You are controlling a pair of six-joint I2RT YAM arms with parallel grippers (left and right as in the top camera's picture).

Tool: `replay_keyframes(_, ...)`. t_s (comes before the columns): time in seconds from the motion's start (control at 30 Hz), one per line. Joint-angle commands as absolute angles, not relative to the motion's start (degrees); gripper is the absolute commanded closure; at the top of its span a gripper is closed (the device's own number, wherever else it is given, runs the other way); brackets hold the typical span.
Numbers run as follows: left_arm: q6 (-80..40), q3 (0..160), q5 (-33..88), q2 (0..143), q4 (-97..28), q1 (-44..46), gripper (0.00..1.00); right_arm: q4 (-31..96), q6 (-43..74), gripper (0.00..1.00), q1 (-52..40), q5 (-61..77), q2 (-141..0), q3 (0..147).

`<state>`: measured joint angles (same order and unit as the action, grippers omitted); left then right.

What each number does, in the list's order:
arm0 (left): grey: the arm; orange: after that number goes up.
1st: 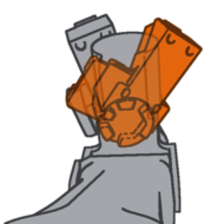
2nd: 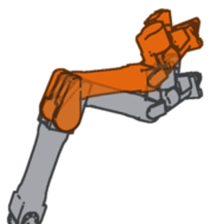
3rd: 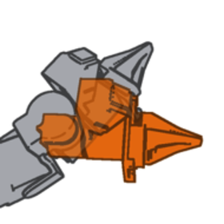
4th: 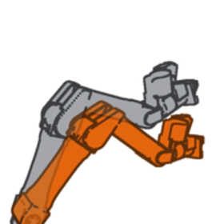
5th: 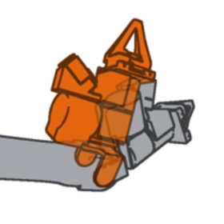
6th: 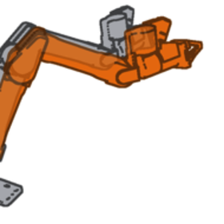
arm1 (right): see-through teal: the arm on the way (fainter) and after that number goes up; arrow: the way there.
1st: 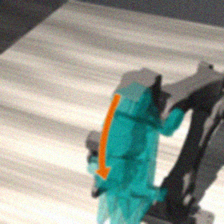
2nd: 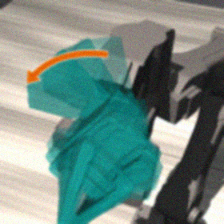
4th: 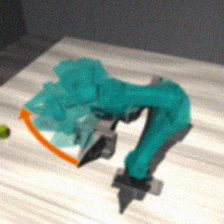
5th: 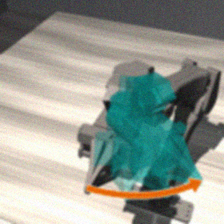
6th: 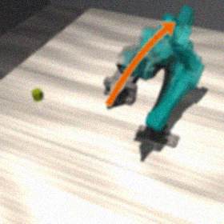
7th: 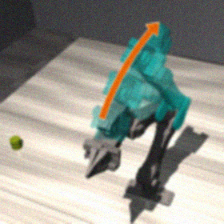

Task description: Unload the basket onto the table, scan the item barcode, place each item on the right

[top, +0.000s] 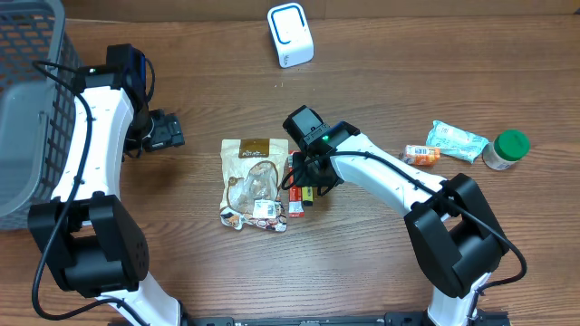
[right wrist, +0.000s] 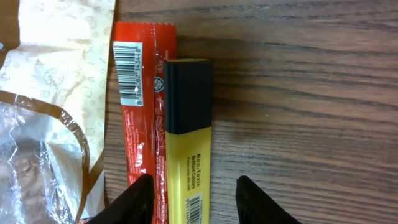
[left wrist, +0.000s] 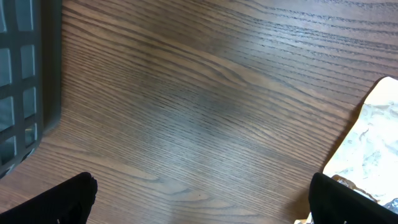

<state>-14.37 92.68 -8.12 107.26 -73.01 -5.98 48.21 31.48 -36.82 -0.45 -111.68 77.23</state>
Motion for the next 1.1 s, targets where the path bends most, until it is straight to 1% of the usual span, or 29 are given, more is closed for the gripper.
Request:
replay_keyframes(0.0,-13.28,93.38,-7.88,107.66,-72.95,-5.58,0.0,48.14,33.1,0.59,-36.91,-1.45,-111.68,76.82)
replay_keyframes(0.03,-13.28,93.38,-7.88,107.66,-72.95,-5.58,0.0,48.12,33.26,0.61,-36.91,-1.41,-111.68,76.82)
replay_keyframes(0.2,-13.28,93.38,-7.88,107.66,-72.95,-5.58,0.0,48.03,33.28,0.65,-36.97,-1.37,-111.74,76.29)
replay_keyframes(0.43,-13.28,93.38,-7.88,107.66,-72.95,-5.58,0.0,45.19,33.26,0.65,-37.01,1.78,-112.31,72.12)
replay_keyframes(0.6,-13.28,93.38,-7.88,107.66,-72.95,-5.58,0.0,45.65,33.21,0.64,-36.58,1.56,-112.2,72.12)
replay_keyframes(0.87,-13.28,93.38,-7.88,107.66,-72.95,-5.58,0.0,49.36,29.91,0.64,-31.64,1.61,-112.18,72.86)
replay_keyframes(0.93,-13.28,93.38,-7.88,107.66,-72.95,-5.58,0.0,50.13,29.45,0.63,-30.72,1.58,-112.18,72.86)
replay_keyframes(1.0,-13.28,93.38,-7.88,107.66,-72.95,-5.58,0.01,50.72,27.29,0.58,-30.35,1.56,-112.18,72.86)
replay_keyframes(1.07,-13.28,93.38,-7.88,107.66,-72.95,-5.58,0.0,50.94,26.5,0.57,-30.35,1.56,-112.2,72.86)
